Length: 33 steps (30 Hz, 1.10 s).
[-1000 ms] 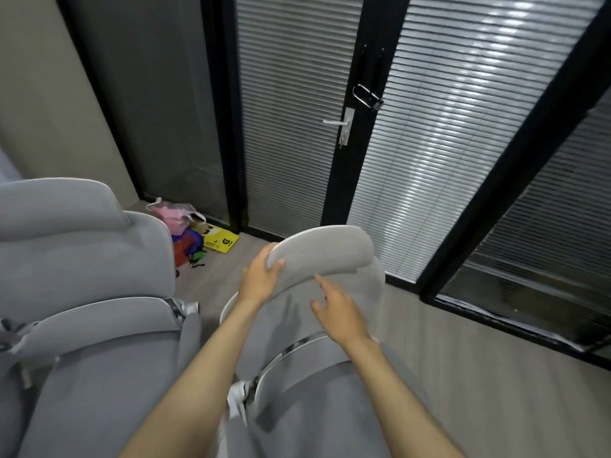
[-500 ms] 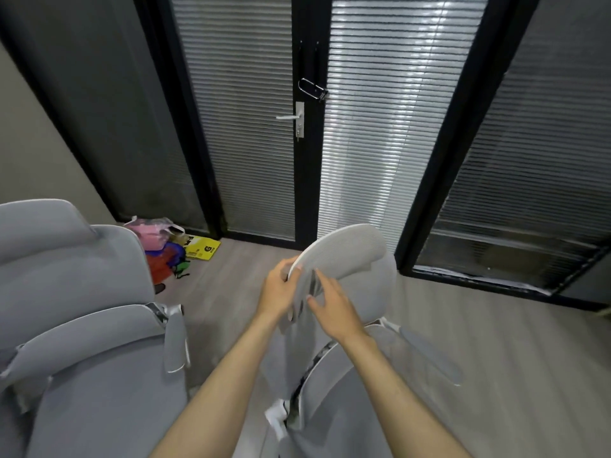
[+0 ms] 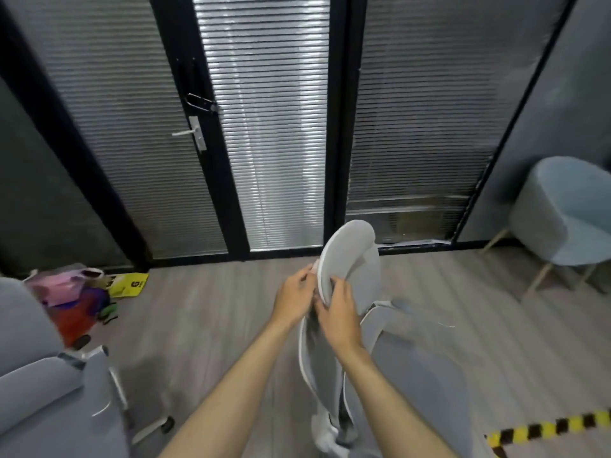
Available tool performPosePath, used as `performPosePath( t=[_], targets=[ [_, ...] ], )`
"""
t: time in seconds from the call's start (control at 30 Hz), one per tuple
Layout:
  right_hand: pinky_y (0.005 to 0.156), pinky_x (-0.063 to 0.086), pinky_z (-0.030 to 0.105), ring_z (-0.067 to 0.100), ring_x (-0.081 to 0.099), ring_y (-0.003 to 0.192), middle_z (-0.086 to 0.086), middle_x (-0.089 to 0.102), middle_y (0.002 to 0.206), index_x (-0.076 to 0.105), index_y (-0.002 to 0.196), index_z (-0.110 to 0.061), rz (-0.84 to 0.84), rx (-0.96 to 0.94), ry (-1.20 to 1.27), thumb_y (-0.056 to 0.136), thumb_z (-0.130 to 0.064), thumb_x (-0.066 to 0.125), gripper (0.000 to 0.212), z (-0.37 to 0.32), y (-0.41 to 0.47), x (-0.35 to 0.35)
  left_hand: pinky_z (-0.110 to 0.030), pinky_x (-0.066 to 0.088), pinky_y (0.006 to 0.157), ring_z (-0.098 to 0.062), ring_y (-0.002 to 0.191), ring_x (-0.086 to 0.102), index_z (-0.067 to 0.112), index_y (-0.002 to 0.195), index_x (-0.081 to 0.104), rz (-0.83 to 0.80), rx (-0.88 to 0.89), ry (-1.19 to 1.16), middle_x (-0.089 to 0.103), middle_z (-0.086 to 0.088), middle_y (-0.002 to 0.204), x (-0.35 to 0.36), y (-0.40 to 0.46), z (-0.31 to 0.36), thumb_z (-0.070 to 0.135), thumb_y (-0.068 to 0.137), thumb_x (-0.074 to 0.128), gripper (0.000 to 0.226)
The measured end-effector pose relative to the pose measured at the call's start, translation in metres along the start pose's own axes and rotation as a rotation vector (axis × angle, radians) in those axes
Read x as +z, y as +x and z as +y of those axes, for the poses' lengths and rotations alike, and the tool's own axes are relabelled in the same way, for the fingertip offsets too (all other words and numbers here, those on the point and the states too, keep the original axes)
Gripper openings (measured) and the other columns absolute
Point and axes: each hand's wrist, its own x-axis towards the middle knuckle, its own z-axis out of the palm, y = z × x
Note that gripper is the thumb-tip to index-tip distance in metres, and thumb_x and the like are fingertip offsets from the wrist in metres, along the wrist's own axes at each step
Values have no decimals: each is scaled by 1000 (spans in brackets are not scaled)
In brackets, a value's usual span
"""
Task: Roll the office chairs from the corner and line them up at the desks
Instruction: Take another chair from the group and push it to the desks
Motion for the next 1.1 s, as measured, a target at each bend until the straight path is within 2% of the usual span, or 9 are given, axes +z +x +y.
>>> performPosePath(
  t=[0.07,0.17,0.27,0.43,0.6,0.7,0.83,0.93,1.1],
  targets=[
    [85,50,47,33,59,112,6,56,125,47,126,-19,47,4,-36,99,-28,57,30,22,-3,-32,-29,49,96,-6,110,65,28,126,68,-75,32,5,69,18,120,33,-2,13,42,105,47,33],
    [83,50,47,34,60,108,7,61,123,48,126,-19,91,24,-118,102,-27,50,25,56,-12,-85,-37,54,86,-18,91,70,28,99,64,-183,85,50,73,7,99,81,-2,36,40,104,49,20],
    [80,50,47,41,62,105,10,64,120,46,129,-22,139,95,-228,103,-30,47,28,93,-23,-137,-42,57,84,-18,88,70,31,91,58,-276,184,88,71,11,98,131,8,59,36,98,52,10],
    [76,47,46,42,64,101,11,70,113,52,128,-20,271,197,-403,105,-33,46,28,145,-38,-216,-50,54,95,-20,109,63,38,113,57,-391,301,144,67,9,113,238,57,77,50,88,51,28],
    [67,34,39,29,60,98,1,65,108,53,118,-21,432,279,-450,107,-40,43,24,200,-52,-288,-34,43,100,-21,121,55,17,131,56,-539,452,217,59,-3,130,324,67,142,24,99,55,33],
    [63,36,37,24,60,89,-4,64,100,53,114,-24,486,302,-536,106,-48,35,31,236,-58,-327,-43,44,107,-23,126,53,27,128,56,-658,492,216,56,1,135,379,97,157,43,94,56,37],
    [68,44,39,24,60,90,-4,65,106,47,120,-32,503,414,-565,104,-56,27,36,279,-65,-381,-50,19,124,-23,154,14,33,133,55,-821,587,306,16,5,168,457,113,185,55,98,52,41],
    [74,48,36,17,59,92,-5,63,109,51,124,-26,531,495,-472,105,-50,35,34,302,-73,-421,-51,3,126,-19,156,-13,33,141,49,-888,682,325,-6,7,170,509,106,198,57,100,46,48],
    [79,40,17,0,54,97,-14,58,114,48,130,-29,550,594,-327,104,-42,50,29,327,-87,-494,-54,-9,124,-24,154,-22,34,146,38,-853,745,317,-13,1,170,585,68,219,60,102,36,52]
  ],
)
